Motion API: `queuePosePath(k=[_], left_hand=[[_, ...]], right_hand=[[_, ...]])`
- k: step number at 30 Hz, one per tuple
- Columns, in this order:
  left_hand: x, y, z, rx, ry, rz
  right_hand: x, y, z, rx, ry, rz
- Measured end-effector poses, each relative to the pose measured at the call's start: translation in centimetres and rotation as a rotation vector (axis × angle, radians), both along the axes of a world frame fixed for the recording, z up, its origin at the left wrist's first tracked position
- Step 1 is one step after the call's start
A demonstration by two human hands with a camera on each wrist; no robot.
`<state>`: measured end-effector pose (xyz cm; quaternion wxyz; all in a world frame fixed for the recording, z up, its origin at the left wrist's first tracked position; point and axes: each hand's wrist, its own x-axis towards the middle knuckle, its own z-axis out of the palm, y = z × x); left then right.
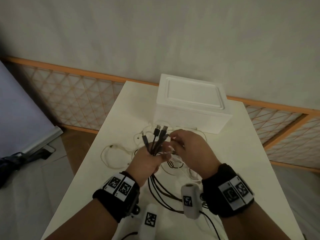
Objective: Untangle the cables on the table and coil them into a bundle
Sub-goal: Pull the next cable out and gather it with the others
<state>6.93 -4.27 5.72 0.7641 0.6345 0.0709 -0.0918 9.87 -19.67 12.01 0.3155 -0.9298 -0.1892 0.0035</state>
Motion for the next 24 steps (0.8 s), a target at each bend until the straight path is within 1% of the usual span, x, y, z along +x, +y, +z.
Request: queuePosePath(k=[2, 5, 8, 12, 13, 15, 18, 20, 22, 24], left_hand=[[0.6, -0.1, -0.4, 0.090, -0.009, 0.010], [0.7, -0.2, -1.3, 0.198, -0.035, -0.046], [0.6, -0.6, -1.9, 0.186, 0.016, -0.011], [0.8, -0.4, -2.4, 0.216, 0.049, 0.033], [0.7, -0.3, -2.4, 0.178, 0.061, 0.028], [0.6, -0.2, -2.5, 0.043, 0.085, 0.017], [0.2, -0.1, -1.7, -0.189, 0.109, 0.016], [0.1, 0.0, -1.3, -0.310, 0.110, 0.020], [0.2, 0.1, -1.1, -0.364, 0.092, 0.022], [0.1, 0.1, -0.8, -0.359, 0.068, 0.022]], right_hand=[[0.3, 0.0, -0.1, 0.002, 0.044, -0.009], [-0.2, 0.6, -0.4, 0.105, 0.032, 0.032], [-0.5, 1.1, -0.5, 0.283, 0.066, -0.022], [-0.5, 0.6, -0.9, 0.313, 0.078, -0.093], [-0.6, 0.4, -1.1, 0.331, 0.080, -0.112], [-0.9, 0.1, -1.4, 0.370, 0.097, -0.142], [-0.9, 0.0, -1.8, 0.380, 0.124, -0.165], [-0.9, 0.0, -1.9, 0.381, 0.126, -0.160], [-0.9, 0.0, -1.8, 0.382, 0.124, -0.153], [-0.8, 0.0, -1.6, 0.368, 0.138, -0.149]])
